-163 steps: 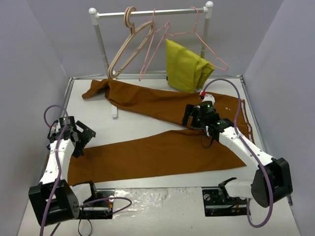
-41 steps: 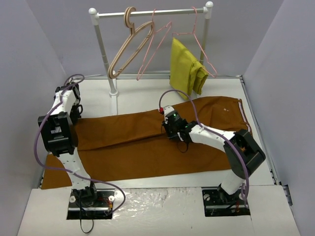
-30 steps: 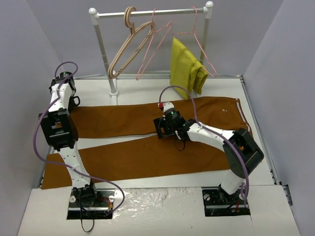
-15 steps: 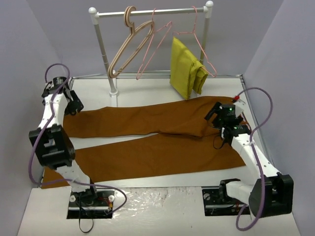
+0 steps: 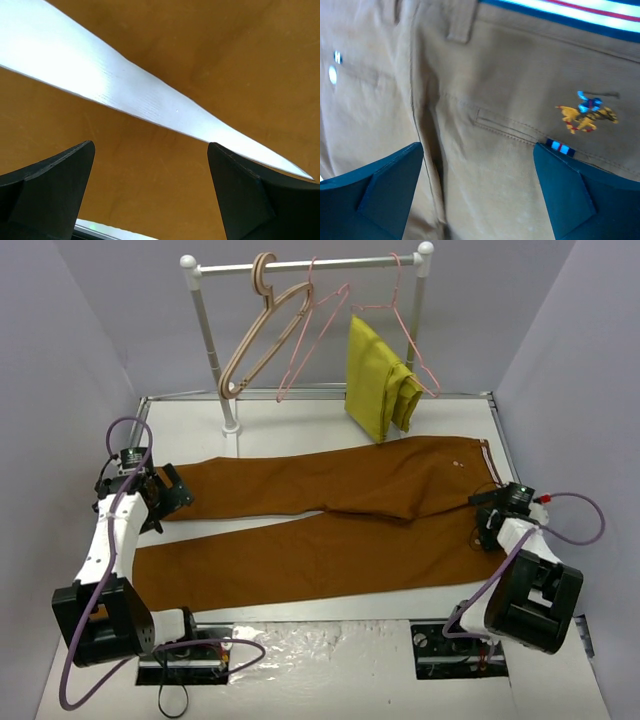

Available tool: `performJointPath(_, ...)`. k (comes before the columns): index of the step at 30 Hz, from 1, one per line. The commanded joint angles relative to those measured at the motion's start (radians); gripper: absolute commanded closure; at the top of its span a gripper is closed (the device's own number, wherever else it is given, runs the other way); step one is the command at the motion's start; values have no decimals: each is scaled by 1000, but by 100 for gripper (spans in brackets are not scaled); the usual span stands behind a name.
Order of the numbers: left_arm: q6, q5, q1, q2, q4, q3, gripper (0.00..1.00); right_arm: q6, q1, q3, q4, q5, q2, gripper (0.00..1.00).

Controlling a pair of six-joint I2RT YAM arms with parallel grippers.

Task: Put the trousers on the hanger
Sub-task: Flatten out the trousers at the center of the board.

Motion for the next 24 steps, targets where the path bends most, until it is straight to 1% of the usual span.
performJointPath(1, -12, -14, -21, -54, 11, 13, 5, 49, -85, -58, -235, 100, 43, 11)
performJointPath(3, -12, -43, -44, -59, 5, 15, 5, 61, -119, -52, -289, 169, 17, 12)
performJointPath(4, -17, -52, -52, -64, 2, 15, 5, 61, -137, -51, -327, 182, 13, 13)
performJointPath(6, -22, -60, -75, -77, 3, 7, 5, 49, -200, -48, -346, 187, 8, 13)
performJointPath(7, -29, -61, -83, -81, 5, 4, 5, 44, -212, -40, -361, 188, 9, 13)
performJointPath(11, -34, -104, -132, -102, 5, -8, 5, 34, -226, 21, -426, 259, -30, 12)
performJointPath(13, -39, -126, -156, -114, 6, -10, 5, -7, -220, 73, -441, 326, -75, 11)
performJointPath(15, -46, -127, -170, -120, 12, -16, 5, -47, -210, 113, -441, 328, -99, 9)
performJointPath(17, -58, -109, -179, -113, 26, -16, 5, -57, -141, 176, -452, 340, -127, 8)
performJointPath(19, -72, -100, -179, -87, 28, -5, 5, -2, -55, 219, -467, 392, -148, 8)
performJointPath(20, -77, -101, -179, -76, 23, 5, 5, 12, 35, 241, -467, 441, -147, 8)
performJointPath(24, -89, -124, -172, 16, 5, 97, 5, 57, 183, 397, -471, 530, -69, 8)
